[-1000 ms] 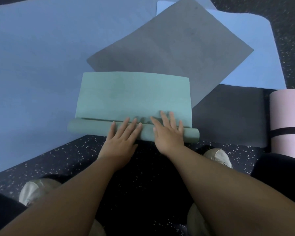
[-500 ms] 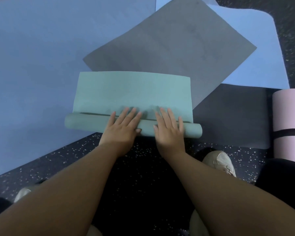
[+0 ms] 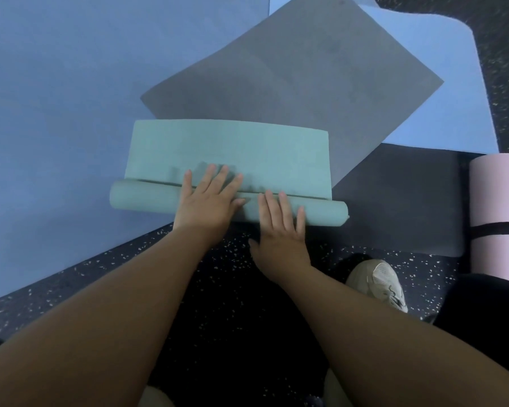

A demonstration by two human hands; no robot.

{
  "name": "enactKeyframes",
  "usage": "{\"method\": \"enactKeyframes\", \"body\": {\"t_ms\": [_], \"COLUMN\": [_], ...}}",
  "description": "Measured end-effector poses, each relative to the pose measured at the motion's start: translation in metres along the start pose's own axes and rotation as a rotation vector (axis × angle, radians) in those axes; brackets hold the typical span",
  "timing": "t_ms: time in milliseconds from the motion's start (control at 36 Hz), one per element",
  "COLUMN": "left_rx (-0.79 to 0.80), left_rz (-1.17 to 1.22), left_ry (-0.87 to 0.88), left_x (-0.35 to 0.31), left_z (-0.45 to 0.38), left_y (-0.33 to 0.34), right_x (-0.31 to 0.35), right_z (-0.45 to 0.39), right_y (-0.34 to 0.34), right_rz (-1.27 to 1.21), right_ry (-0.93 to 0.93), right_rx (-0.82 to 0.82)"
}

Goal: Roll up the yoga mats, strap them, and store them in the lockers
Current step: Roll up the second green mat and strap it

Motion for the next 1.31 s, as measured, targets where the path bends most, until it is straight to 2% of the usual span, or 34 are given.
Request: {"method": "enactKeyframes", "body": {"t_ms": [306, 528, 806, 1000, 1139, 1250, 1306], "left_rx": [-0.139, -0.348, -0.329, -0.213, -0.18, -0.081, -0.045], "left_rz": [0.002, -0.012, -0.047, -0.088, -0.037, -0.019, 0.0], "left_ry": [0.023, 0.071, 0.049, 0.009, -0.023, -0.009, 0.009], "left_x": [-0.001, -0.005, -0.002, -0.001, 0.003, 0.006, 0.008], "left_z": [0.003, 0.007, 0.013, 0.003, -0.015, -0.029, -0.036], "left_y": [-0.002, -0.009, 0.002, 0.007, -0.004, -0.008, -0.011], "right_x": [-0.003, -0.008, -0.012, -0.008, -0.008, -0.004, -0.005], "right_z": [-0.025, -0.053, -0.078, -0.074, -0.046, -0.03, -0.036], "right_y": [-0.001, -0.01, -0.016, -0.026, -0.036, -0.027, -0.023], "right_rz": [-0.163, -0.157, -0.154, -0.086, -0.081, -0.005, -0.035], "right_ry": [0.037, 0.039, 0.059, 0.032, 0.047, 0.042, 0.069], "right_rx": [0.239, 0.223, 0.326, 0.217, -0.194, -0.23, -0.196]}}
Point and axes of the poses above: each hand's wrist, its own z-axis away from the middle knuckle, its own y-axis out of the palm, x = y × z, the point moved 9 cm from there along -z, towards the middle knuckle, and after that the axes turned 8 degrees about -z, right-handed, at the moved point
